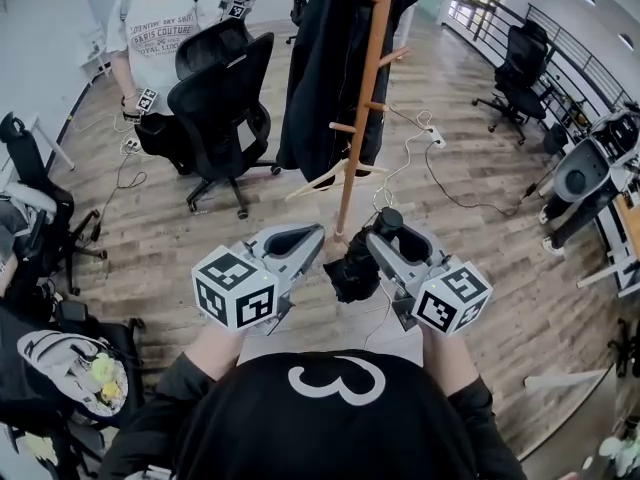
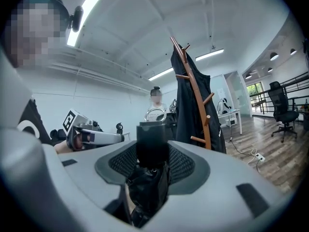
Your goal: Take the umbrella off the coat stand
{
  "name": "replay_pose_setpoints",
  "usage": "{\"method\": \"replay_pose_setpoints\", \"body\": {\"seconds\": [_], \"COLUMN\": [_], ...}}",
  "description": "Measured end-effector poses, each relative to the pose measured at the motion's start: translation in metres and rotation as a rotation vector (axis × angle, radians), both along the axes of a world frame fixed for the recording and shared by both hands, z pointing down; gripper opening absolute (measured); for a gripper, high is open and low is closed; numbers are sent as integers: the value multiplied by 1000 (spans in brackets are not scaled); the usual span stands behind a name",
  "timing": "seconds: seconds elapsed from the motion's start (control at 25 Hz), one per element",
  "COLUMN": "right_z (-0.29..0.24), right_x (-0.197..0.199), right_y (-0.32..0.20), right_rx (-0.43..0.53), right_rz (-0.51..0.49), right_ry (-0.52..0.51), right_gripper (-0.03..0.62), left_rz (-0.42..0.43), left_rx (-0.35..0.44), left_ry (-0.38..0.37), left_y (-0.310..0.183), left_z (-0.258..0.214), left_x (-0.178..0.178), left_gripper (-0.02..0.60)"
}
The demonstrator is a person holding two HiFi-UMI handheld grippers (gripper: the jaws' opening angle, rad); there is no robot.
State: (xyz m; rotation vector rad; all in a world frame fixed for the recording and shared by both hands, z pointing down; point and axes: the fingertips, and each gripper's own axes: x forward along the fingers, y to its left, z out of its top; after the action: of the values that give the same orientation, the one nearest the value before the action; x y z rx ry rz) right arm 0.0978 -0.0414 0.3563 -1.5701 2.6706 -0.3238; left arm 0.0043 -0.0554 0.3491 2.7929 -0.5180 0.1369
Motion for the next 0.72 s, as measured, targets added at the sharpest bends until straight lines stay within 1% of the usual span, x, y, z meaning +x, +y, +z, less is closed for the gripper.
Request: {"method": "replay_pose_setpoints", "body": {"seconds": [0.32,0.72], "right_z": [-3,-13], "right_x": [6,15], "right_y": [19,54], "right_rx": [3,22], "right_rz": [-41,-92], "right_ry": [-1,31], "right_gripper": [206,204], "left_rz": [-28,-49], "left_rx": [5,11], "left_ry": [-6,-6], "left_y": [23,61], "left_z": [-8,-14], "left_x": [12,32], "left_gripper": [15,16]}}
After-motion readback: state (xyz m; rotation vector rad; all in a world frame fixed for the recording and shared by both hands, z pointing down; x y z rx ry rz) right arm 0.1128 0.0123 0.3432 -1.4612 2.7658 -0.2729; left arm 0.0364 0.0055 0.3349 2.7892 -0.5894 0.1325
